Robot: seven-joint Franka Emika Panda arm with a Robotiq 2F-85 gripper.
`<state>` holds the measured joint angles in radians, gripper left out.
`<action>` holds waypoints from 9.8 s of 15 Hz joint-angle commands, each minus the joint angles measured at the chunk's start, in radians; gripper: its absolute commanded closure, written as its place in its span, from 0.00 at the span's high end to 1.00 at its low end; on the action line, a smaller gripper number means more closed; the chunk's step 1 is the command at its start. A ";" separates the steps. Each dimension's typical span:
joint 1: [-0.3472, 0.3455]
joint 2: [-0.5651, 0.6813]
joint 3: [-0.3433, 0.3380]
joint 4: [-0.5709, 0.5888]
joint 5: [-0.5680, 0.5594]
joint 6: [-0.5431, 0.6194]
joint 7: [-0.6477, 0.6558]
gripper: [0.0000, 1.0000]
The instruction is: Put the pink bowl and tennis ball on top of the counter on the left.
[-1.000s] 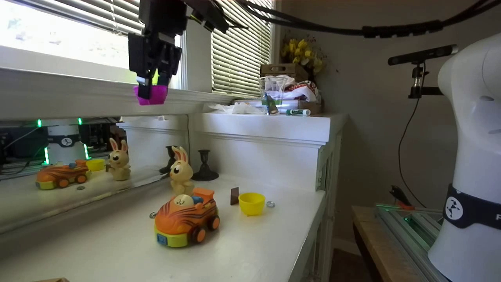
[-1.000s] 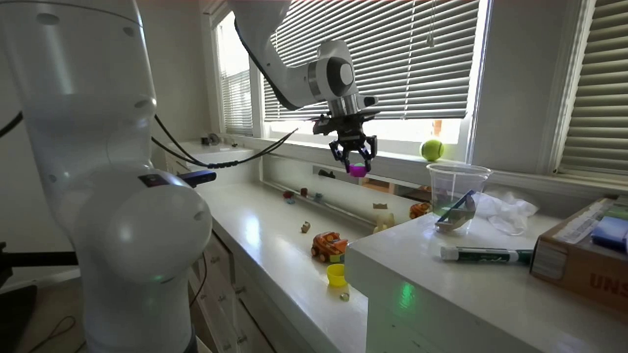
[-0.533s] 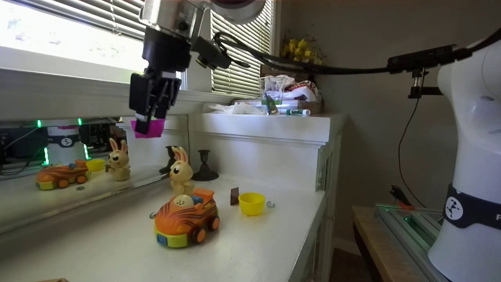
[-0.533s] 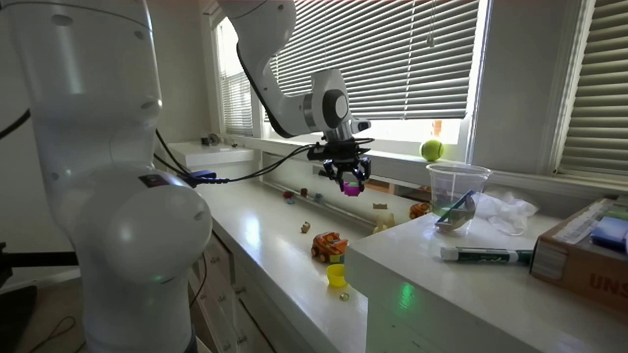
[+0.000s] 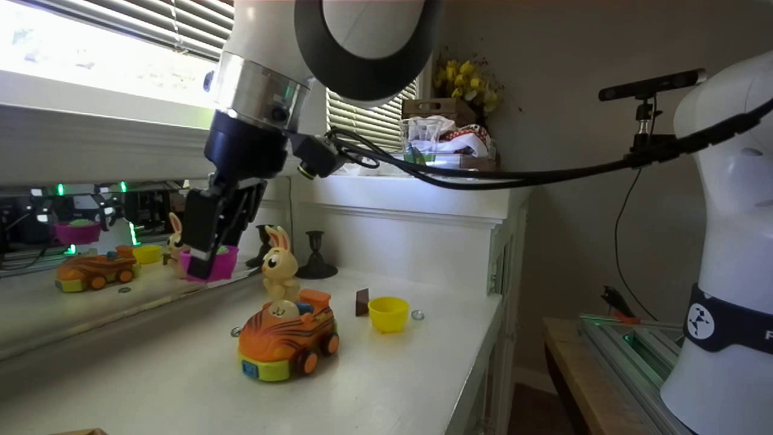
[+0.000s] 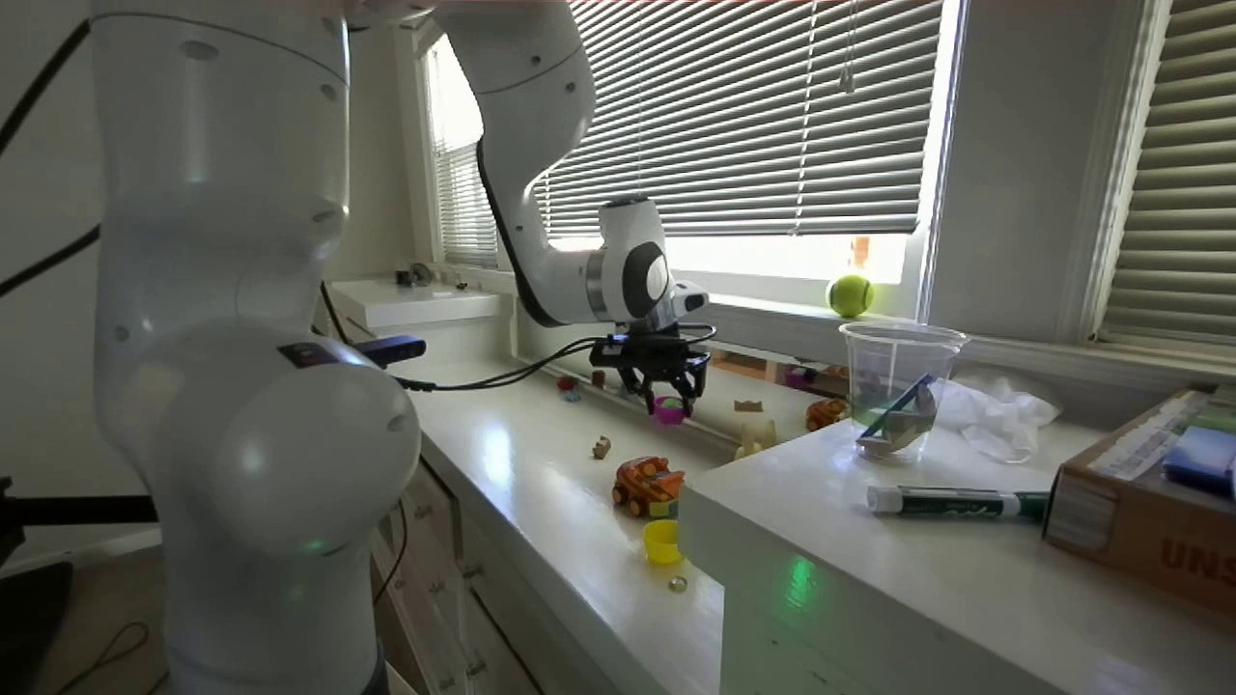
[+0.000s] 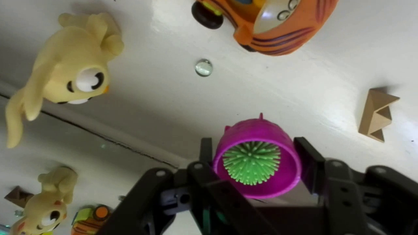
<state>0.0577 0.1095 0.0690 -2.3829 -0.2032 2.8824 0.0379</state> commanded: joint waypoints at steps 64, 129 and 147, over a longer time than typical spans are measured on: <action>-0.151 -0.217 -0.111 0.312 -0.033 -0.336 0.410 1.00; -0.016 0.127 -0.048 0.091 0.183 0.094 -0.094 0.42; -0.005 0.312 -0.086 0.185 0.166 0.195 -0.077 0.42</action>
<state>0.0525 0.4033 -0.0143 -2.2175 -0.0261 3.0691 -0.0539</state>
